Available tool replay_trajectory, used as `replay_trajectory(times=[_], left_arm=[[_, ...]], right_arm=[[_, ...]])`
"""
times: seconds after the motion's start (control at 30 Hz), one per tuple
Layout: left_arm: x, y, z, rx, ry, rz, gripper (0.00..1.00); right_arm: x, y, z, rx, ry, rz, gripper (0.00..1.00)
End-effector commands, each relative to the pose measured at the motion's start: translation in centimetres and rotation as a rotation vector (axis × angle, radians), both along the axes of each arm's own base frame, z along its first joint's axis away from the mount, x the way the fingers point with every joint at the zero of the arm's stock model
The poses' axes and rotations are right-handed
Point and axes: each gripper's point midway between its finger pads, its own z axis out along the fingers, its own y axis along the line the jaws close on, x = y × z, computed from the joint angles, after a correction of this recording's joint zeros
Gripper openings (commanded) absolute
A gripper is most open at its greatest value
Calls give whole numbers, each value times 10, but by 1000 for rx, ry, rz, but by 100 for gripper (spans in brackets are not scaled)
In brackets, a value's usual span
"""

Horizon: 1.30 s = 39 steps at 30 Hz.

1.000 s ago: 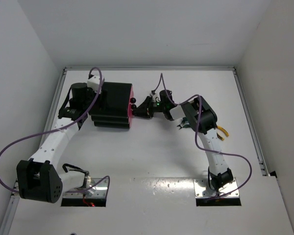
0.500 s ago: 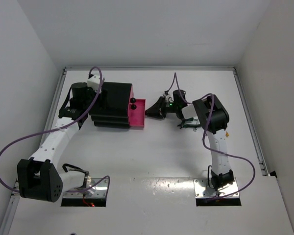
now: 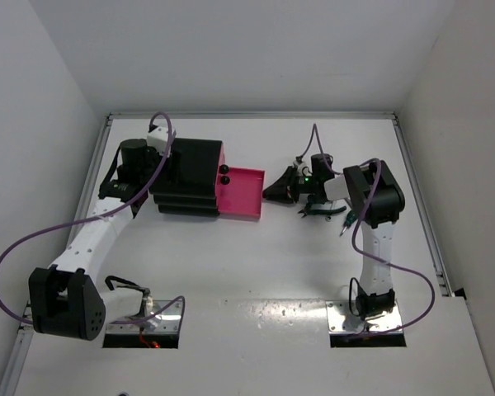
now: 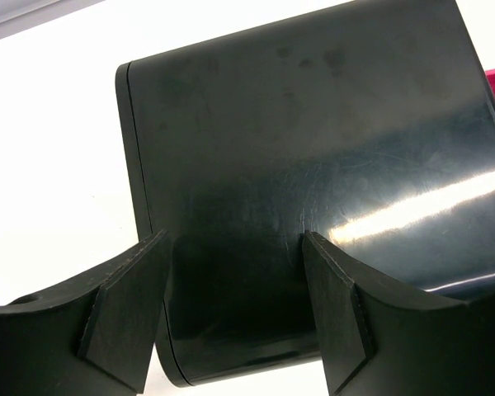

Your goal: Sort the tools into containers

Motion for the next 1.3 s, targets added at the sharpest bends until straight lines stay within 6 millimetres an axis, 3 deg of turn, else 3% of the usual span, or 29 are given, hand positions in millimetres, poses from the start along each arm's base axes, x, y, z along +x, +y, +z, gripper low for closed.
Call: replay_trajectory(times=[0.0,0.1,0.17,0.2,0.23,0.37,0.53,0.6,0.63,0.67,0.7,0.73,0.8,0.87,0.93,1.03,1.27], left_arm=[[-3,-2,-17,6,48,2,71],[-3,-2,-17,6,48,2,71],[-3,-2,-17,6,48,2,74],[-3,-2,-17,6,48,2,74],[-3,-2,-17,6,48,2,76],[-3,-2,-20,7,57,2,82],[-3,-2,-20,7,57,2,88],[-3,-3,-13,1,45,-7,89],[-1,-4,-8,0,35,-7,91],[-4,-5,-11,5,46,-22,93],[-5,-6,-5,8,38,-35,97],[-3,-7,4,34,21,-63,100],[-7,-13,10,70,31,-101,100],[-5,-16,28,109,2,-135,100],[-10,-17,30,133,25,-157,100],[-16,-24,34,144,46,-225,100],[-23,-33,30,112,75,-256,100]], right_arm=[[-3,-12,0,-43,-32,-12,18],[-10,-14,-7,-59,-10,-1,26],[-13,-15,-8,-78,-5,2,47],[-15,-16,-10,-85,-2,9,47],[-16,-16,-7,-89,-9,14,55],[-6,-19,12,-94,-81,19,61],[12,-24,65,-94,-250,66,61],[21,-29,96,-111,-416,126,61],[18,-43,95,-151,-383,131,61],[25,-48,108,-175,-448,151,60],[27,-55,110,-226,-563,211,59],[17,-71,103,-287,-502,230,59],[19,-87,107,-358,-626,319,59],[5,-107,111,-401,-631,372,58],[-1,-127,100,-490,-763,506,58],[-29,-158,90,-539,-843,695,58],[-57,-176,71,-552,-1122,1007,61]])
